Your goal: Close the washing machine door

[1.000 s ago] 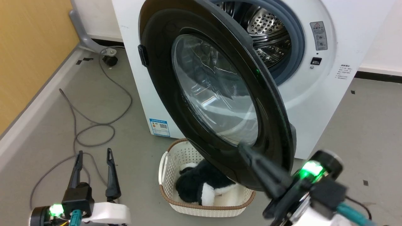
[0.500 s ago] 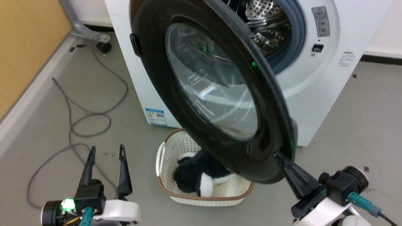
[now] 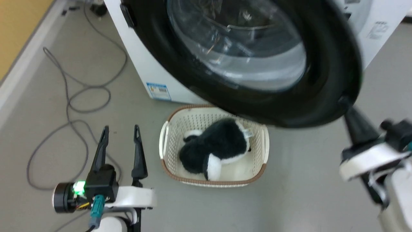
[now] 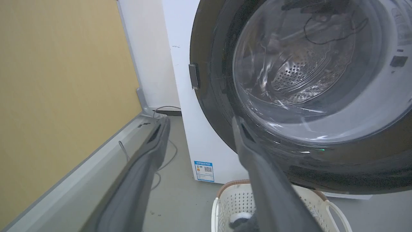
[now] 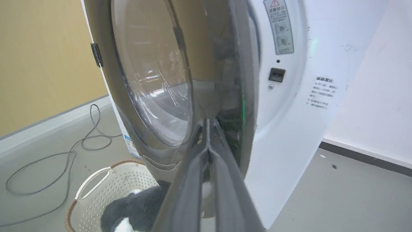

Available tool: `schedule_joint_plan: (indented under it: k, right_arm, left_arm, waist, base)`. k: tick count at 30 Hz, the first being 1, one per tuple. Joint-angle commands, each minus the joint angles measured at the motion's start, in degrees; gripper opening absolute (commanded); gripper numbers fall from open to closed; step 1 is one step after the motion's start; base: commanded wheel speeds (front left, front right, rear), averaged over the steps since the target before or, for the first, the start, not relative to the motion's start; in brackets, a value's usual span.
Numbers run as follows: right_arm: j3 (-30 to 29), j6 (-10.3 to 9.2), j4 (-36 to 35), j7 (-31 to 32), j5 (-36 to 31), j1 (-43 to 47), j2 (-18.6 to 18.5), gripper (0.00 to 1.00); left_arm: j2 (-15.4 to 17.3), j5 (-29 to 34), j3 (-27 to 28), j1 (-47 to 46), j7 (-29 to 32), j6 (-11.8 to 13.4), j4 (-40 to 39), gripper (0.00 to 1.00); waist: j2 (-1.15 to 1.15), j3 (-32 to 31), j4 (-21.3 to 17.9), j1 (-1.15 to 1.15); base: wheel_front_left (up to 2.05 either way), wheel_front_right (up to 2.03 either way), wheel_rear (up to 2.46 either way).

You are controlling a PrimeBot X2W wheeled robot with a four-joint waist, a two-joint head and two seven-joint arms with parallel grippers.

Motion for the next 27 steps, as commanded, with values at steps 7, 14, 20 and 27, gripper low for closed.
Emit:
schedule_joint_plan:
  k: [7,14,20,27]
  right_arm:
    - [-3.90,-0.10,9.41,-0.24,-1.83,-12.15,-2.54,0.00]
    - [-7.78,-0.10,18.07,-0.24,-5.86,-21.09,-2.43,0.00]
    - [-12.12,-0.10,26.29,-0.24,-9.04,-27.74,-1.52,0.00]
    - [-14.62,-0.10,28.69,-0.24,-12.46,-30.61,-0.58,0.00]
  left_arm:
    - [-1.38,0.57,-0.36,-3.54,-0.30,-0.82,-0.22,1.00]
    - [-2.14,0.39,-0.59,-4.71,-0.30,-1.00,-0.14,1.00]
    - [-2.47,0.25,-0.34,-5.07,-0.30,-1.04,-0.14,1.00]
    - [-2.64,0.21,0.05,-5.44,-0.30,-1.05,-0.20,1.00]
  waist:
    - [0.00,5.22,1.94,0.00]
    - [0.00,7.55,3.10,0.00]
    - [0.00,8.46,3.65,0.00]
    - [0.00,8.61,3.77,0.00]
  base:
    - [0.00,0.00,0.00]
    - [0.00,0.00,0.00]
    - [0.00,0.00,0.00]
    - [0.00,0.00,0.00]
